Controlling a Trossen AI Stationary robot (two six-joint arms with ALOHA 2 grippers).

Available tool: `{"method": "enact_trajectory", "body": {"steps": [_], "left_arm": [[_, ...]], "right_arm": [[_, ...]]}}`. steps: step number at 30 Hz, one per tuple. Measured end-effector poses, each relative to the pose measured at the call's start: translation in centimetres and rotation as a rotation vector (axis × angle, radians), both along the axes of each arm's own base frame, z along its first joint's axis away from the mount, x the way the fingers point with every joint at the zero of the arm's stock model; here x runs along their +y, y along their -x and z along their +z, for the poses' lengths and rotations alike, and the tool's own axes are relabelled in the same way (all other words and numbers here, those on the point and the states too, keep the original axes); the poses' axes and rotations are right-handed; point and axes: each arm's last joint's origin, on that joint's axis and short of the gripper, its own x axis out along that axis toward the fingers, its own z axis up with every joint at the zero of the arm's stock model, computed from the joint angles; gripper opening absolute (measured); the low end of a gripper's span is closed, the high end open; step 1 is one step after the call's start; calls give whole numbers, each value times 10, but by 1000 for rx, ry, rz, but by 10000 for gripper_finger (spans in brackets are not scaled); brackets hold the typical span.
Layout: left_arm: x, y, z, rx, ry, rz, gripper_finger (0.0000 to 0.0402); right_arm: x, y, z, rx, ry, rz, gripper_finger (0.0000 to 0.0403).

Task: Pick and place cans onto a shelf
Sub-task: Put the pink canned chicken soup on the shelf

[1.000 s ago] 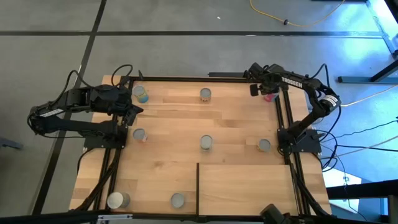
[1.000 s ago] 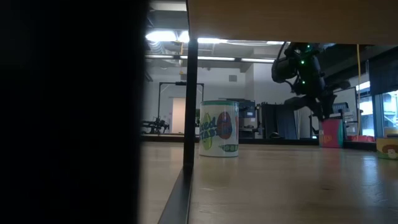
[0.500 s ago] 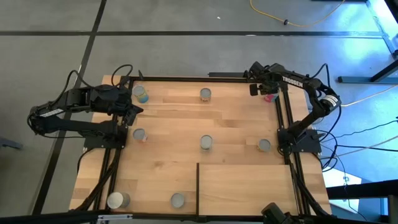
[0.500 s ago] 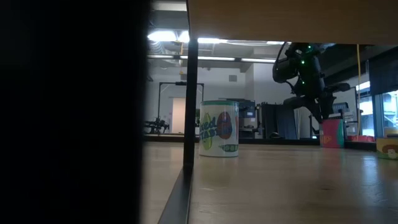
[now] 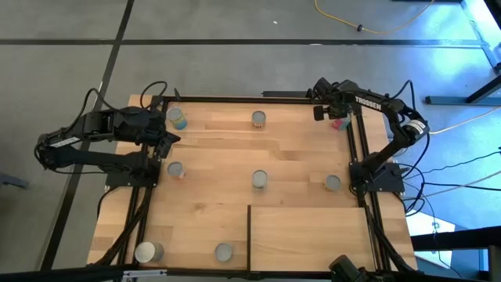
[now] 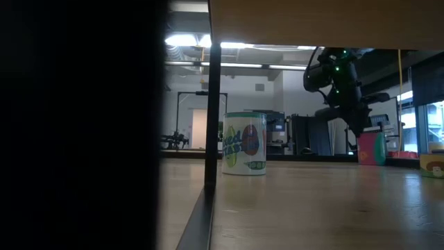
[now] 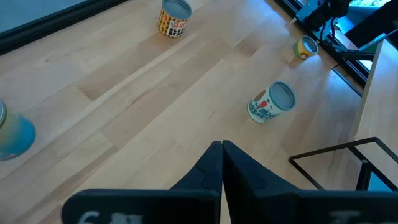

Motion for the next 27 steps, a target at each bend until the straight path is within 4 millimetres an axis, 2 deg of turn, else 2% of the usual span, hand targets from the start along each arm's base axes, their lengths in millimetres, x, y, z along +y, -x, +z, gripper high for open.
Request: {"method": "enact_trajectory", "body": {"steps": [13, 17, 27], "left_arm": [[0, 0, 0, 0, 0, 0, 0], [0, 0, 0, 0, 0, 0, 0], [0, 0, 0, 0, 0, 0, 0]], "right_arm": [[2, 1, 0, 24, -58, 93, 2], [8, -5, 3, 16, -102, 147, 2], [19, -36, 40, 15, -81, 309, 0]]}}
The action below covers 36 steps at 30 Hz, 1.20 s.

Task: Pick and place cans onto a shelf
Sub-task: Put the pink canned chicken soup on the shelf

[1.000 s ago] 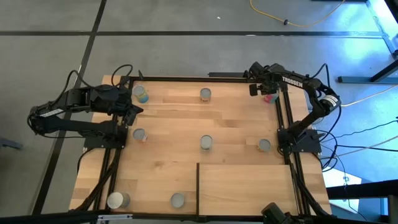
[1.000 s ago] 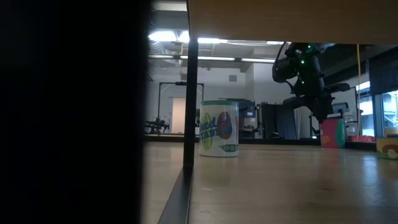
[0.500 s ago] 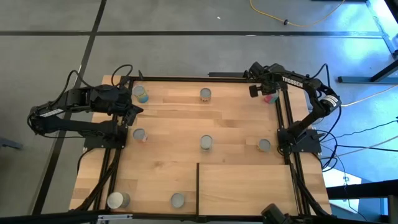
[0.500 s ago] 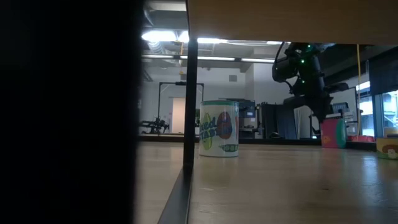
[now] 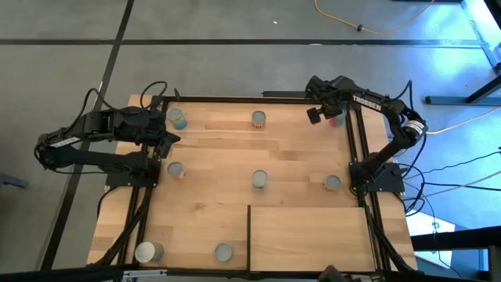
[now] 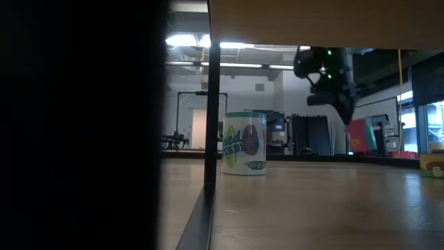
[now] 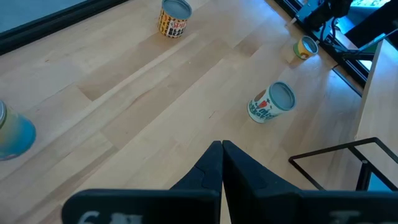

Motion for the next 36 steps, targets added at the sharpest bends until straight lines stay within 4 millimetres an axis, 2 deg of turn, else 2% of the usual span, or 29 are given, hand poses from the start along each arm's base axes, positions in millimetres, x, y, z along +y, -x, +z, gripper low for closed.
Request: {"method": "enact_trajectory", "body": {"steps": [8, 16, 26, 36], "left_arm": [[0, 0, 0, 2, -6, -5, 0], [0, 0, 0, 2, -4, -3, 0], [0, 0, 0, 5, -4, -4, 0], [0, 0, 0, 6, -4, -4, 0]], "right_arm": [[25, -31, 43, 16, 18, 249, 0], [63, -59, 85, -6, 49, 535, 0], [126, -81, 119, -25, 70, 885, 0], [199, -85, 153, -191, 48, 1076, 0]]}}
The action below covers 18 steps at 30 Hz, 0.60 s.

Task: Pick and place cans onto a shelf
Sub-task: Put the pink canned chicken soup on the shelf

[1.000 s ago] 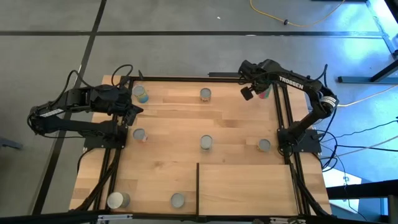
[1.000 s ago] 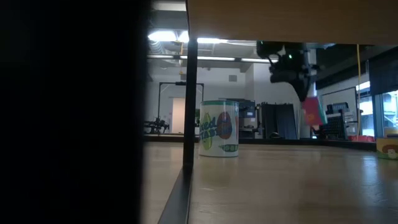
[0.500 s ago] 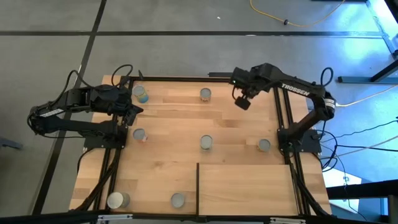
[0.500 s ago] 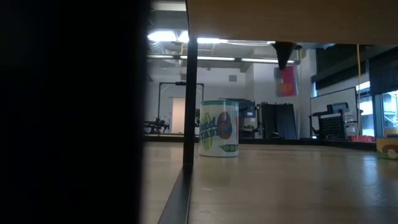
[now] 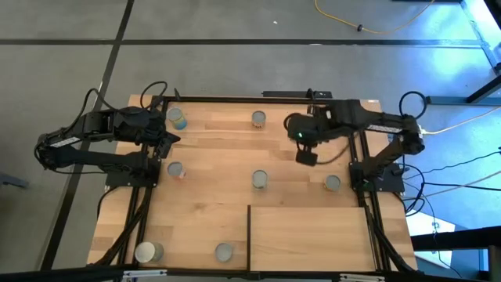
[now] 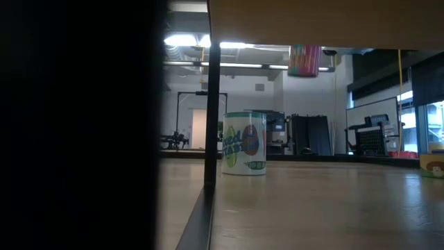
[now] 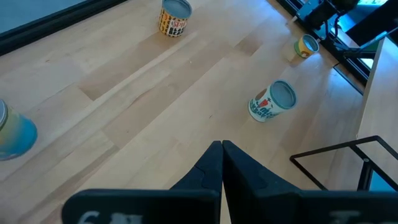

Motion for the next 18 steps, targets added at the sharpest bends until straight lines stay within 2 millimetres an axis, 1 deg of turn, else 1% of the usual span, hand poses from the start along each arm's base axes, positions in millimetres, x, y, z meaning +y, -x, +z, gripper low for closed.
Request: {"method": "enact_trajectory", "body": {"steps": [4, 8, 13, 18], "left_arm": [[0, 0, 0, 0, 0, 0, 0], [0, 0, 0, 4, 0, -1, 0], [0, 1, -1, 17, 2, -1, 0], [0, 1, -1, 20, 3, -1, 0]], "right_arm": [[29, 6, 12, -32, -16, 59, 0], [60, 12, 18, -53, -67, 183, 0], [93, 21, 17, -39, -109, 315, 0], [120, 33, 17, -38, -151, 369, 0]]}}
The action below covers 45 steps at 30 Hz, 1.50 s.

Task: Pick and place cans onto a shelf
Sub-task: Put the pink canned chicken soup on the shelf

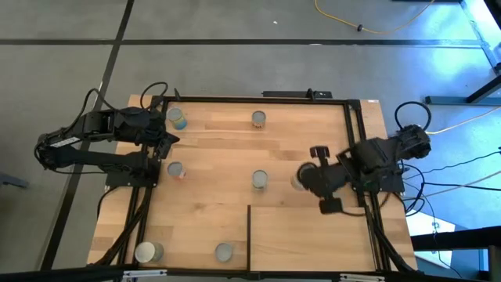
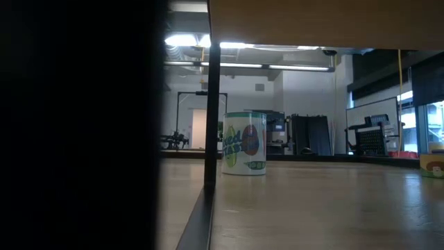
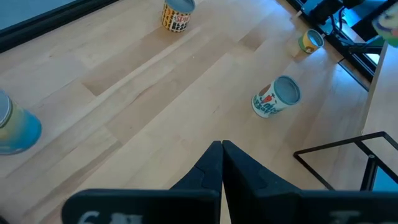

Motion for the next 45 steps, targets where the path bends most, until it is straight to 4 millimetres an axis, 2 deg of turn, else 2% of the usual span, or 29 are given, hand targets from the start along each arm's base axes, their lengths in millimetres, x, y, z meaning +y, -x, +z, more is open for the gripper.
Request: {"method": "enact_trajectory", "body": {"steps": [8, 23, 30, 39, 45], "left_arm": [[0, 0, 0, 0, 0, 0, 0], [0, 0, 0, 2, 0, -1, 0], [0, 0, 0, 2, -1, -1, 0], [0, 0, 0, 2, -1, -1, 0], [0, 0, 0, 5, -8, -16, 0]], "right_arm": [[37, 22, 0, 17, -74, 32, 0], [77, 56, 0, 14, -156, -80, 0], [86, 66, 0, -13, -178, -164, 0], [89, 70, -1, 56, -257, -247, 0], [96, 74, -25, 145, -212, -286, 0]]}}
